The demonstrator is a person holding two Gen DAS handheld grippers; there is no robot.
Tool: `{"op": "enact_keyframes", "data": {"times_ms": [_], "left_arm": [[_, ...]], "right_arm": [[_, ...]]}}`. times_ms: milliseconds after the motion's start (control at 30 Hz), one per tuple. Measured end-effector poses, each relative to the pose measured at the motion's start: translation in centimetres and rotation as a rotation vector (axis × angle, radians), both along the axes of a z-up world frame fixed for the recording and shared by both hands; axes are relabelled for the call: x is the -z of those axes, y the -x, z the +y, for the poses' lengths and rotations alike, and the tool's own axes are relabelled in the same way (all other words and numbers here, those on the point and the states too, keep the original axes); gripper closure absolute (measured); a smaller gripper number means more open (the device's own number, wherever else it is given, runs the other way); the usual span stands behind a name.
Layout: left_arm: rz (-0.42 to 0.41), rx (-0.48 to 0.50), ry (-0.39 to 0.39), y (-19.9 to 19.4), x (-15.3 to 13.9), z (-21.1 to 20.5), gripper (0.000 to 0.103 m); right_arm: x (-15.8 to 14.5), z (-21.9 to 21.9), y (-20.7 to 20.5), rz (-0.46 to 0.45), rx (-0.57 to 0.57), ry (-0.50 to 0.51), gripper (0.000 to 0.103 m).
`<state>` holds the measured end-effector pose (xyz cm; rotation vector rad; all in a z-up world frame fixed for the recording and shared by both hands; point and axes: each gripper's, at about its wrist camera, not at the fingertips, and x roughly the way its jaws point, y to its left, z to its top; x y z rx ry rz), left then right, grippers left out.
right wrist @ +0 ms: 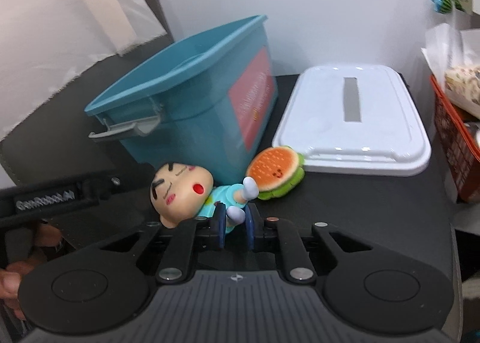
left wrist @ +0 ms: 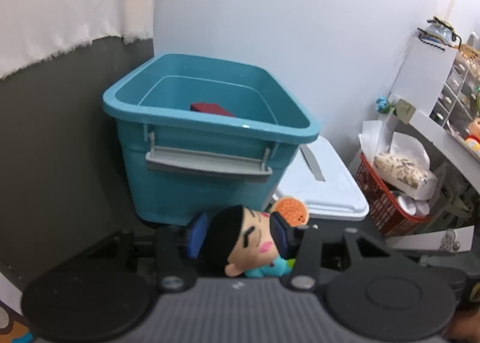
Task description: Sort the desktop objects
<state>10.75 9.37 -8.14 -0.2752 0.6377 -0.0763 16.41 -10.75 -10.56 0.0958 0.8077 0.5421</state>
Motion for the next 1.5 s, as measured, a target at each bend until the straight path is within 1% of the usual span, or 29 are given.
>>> {"op": "enact_keyframes", "data": {"times_ms": [300,467,667,733,767,800,867,900,1033,1167,1233,1333,1433,1500], "left_arm": [[0.000,0.004,0.009,0.2,0.0,0.2,0.053],[0.011,0.027,0.005,-0.2,0.3,-0.5,0.053],[0.002,0.041,0.007,-0.1,0.1,-0.8,0.053],[0.000,0.050,0.003,0.0,0.0,-0.9,0.053],[0.000,0.054,0.002,0.0,-0.1,-1.1,0.053],[0.000,0.058,0.001,0.0,0.0,-1.2,0.053],[-0.007,0.067,0.005,0.1,-0.1,-1.4,0.053],[-0.010,0.071,0.005,0.1,-0.1,-1.5,0.053],[-0.008,0.077,0.001,0.1,0.0,-1.7,0.052],[0.000,0.082,0.003,0.0,0.3,-1.8,0.051],[-0.004,0.090,0.006,-0.2,0.3,-2.0,0.048],[-0.008,0.098,-0.002,-0.2,0.3,-2.2,0.048],[-0.002,0.100,-0.009,-0.3,0.6,-2.3,0.047],[0.004,0.097,-0.011,-0.4,0.7,-2.3,0.047]], "right_arm": [[2.1,-1.0,0.7,0.052,0.079,0.005,0.091],[2.8,-1.0,0.6,0.064,0.085,0.042,0.091],[2.7,-1.1,0.6,0.070,0.085,0.085,0.088],[2.4,-1.0,0.8,0.059,0.070,0.100,0.083],[2.1,-1.0,0.9,0.045,0.053,0.105,0.073],[1.9,-0.8,1.1,0.027,0.032,0.106,0.060],[1.4,-0.5,1.3,-0.009,-0.009,0.107,0.049],[1.3,-0.3,1.4,-0.020,-0.025,0.117,0.047],[1.3,0.3,1.3,-0.039,-0.072,0.135,0.047],[2.2,0.3,0.9,-0.033,-0.081,0.145,0.047],[2.6,0.3,0.8,-0.031,-0.089,0.148,0.047],[2.9,0.6,0.8,-0.043,-0.105,0.159,0.047],[3.1,1.1,0.7,-0.050,-0.125,0.164,0.053],[3.2,1.4,0.7,-0.053,-0.134,0.171,0.061]]}}
